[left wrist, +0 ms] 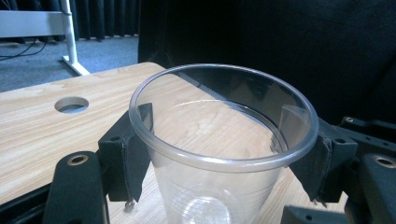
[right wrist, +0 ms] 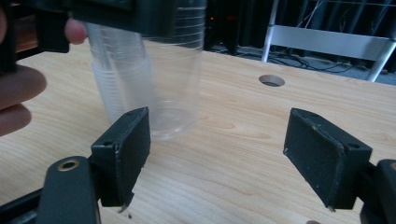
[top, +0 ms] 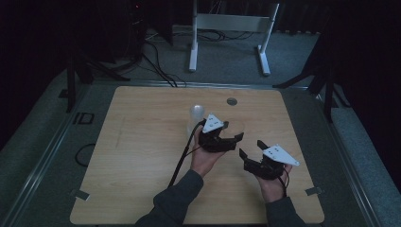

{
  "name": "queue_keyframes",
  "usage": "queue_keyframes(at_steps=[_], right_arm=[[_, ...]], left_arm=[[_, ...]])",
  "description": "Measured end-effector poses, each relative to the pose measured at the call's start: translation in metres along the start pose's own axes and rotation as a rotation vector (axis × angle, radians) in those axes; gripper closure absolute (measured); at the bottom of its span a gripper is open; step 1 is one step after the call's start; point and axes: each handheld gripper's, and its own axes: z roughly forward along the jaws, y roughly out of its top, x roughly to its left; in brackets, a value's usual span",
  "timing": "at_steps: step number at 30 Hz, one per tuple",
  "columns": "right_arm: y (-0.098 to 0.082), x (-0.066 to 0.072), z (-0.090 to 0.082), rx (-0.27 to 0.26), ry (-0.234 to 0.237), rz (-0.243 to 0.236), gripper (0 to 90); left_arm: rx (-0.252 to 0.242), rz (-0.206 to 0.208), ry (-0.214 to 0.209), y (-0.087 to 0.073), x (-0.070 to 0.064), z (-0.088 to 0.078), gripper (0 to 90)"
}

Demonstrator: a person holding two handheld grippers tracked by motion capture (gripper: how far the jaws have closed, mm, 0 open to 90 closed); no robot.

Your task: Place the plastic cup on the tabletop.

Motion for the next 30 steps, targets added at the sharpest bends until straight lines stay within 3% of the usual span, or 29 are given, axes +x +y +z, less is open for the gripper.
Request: queue_keyframes(at_steps=[30], right_arm=[[-0.002, -0.009, -0.003, -0.011, -0.033, 0.039, 22.7]], left_arm=[[-0.011, 0.028, 0.025, -0.011, 0.002, -0.009, 28.6]])
